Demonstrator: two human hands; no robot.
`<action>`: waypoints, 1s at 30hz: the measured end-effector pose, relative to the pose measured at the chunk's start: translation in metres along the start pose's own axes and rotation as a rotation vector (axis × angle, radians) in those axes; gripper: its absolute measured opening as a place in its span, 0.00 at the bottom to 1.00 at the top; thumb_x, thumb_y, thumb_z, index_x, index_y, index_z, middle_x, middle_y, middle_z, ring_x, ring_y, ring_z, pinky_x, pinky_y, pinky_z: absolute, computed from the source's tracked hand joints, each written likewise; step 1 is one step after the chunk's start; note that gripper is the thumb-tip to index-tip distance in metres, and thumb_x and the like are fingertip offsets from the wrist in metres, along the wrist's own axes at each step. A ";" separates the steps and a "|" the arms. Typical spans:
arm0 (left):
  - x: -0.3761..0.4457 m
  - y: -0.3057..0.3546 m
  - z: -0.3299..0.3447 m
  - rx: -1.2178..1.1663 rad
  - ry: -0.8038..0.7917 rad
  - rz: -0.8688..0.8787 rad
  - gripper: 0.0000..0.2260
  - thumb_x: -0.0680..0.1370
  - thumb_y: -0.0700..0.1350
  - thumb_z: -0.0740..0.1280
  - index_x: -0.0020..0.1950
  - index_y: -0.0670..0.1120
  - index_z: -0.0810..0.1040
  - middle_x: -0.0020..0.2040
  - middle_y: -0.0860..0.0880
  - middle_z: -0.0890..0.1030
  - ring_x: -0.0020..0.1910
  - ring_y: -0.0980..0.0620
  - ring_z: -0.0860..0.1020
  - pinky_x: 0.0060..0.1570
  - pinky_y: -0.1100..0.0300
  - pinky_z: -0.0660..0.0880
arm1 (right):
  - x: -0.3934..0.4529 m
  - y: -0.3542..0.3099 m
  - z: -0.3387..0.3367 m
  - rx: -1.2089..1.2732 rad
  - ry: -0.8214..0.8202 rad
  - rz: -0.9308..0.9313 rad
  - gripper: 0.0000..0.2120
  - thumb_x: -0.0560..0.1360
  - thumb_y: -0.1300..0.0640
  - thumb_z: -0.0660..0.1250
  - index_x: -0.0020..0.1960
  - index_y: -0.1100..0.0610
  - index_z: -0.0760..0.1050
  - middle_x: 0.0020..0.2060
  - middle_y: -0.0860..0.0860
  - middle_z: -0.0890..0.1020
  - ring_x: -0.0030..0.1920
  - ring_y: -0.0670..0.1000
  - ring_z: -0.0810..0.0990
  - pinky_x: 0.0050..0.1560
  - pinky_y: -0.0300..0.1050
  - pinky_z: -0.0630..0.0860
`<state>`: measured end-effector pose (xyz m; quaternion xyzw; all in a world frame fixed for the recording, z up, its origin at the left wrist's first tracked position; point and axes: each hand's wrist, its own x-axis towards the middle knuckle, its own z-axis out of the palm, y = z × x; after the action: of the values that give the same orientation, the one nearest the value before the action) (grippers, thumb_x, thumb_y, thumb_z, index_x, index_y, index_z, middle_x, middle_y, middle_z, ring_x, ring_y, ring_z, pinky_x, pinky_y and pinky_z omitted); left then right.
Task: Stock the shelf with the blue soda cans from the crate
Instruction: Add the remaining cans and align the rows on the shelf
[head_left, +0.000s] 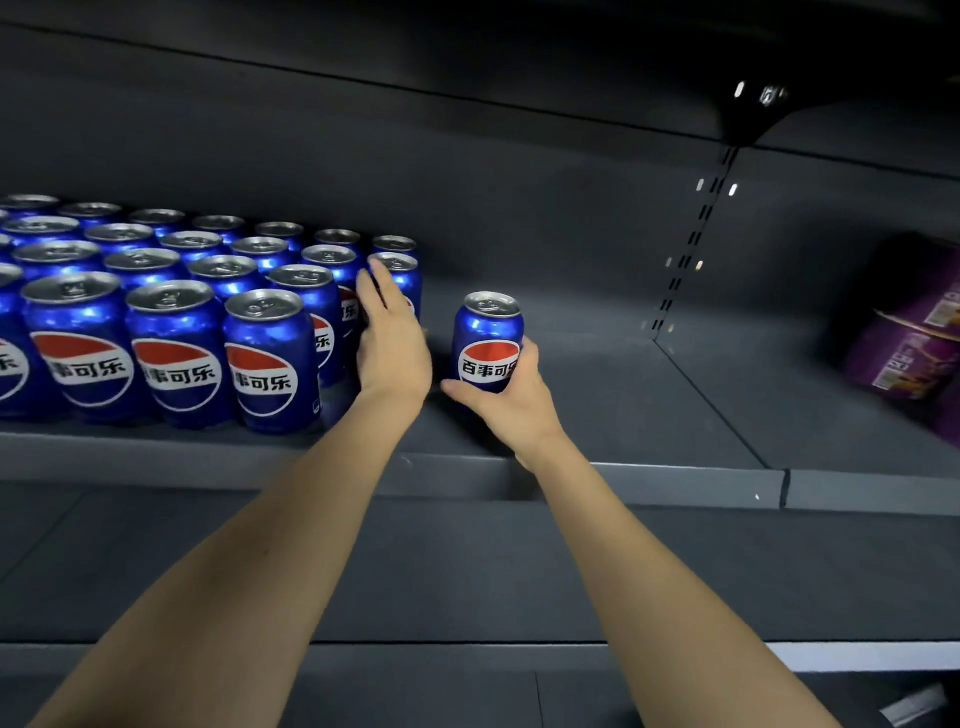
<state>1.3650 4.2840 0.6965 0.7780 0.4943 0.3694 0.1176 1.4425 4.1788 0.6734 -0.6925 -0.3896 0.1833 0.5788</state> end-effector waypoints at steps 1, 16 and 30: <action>-0.006 0.001 -0.005 -0.028 -0.020 0.026 0.34 0.79 0.41 0.63 0.77 0.39 0.44 0.76 0.41 0.53 0.61 0.39 0.74 0.54 0.51 0.73 | 0.000 0.001 -0.001 0.015 -0.013 0.008 0.41 0.64 0.58 0.78 0.70 0.50 0.59 0.59 0.48 0.76 0.58 0.48 0.76 0.61 0.47 0.74; -0.072 -0.028 -0.048 -0.132 -0.073 0.091 0.07 0.79 0.44 0.61 0.49 0.44 0.78 0.43 0.46 0.82 0.44 0.45 0.79 0.38 0.57 0.68 | -0.006 -0.019 0.022 -0.194 -0.198 -0.104 0.39 0.71 0.58 0.73 0.75 0.51 0.55 0.63 0.49 0.75 0.60 0.47 0.73 0.56 0.37 0.66; -0.074 -0.073 -0.077 -0.191 -0.150 0.173 0.09 0.78 0.41 0.62 0.55 0.43 0.78 0.45 0.47 0.81 0.45 0.49 0.77 0.42 0.62 0.68 | 0.012 -0.027 0.090 -0.265 -0.154 -0.066 0.43 0.70 0.56 0.73 0.76 0.53 0.50 0.68 0.55 0.71 0.67 0.55 0.70 0.67 0.49 0.67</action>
<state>1.2441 4.2418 0.6761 0.8284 0.3778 0.3645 0.1955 1.3776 4.2484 0.6776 -0.7336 -0.4762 0.1634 0.4564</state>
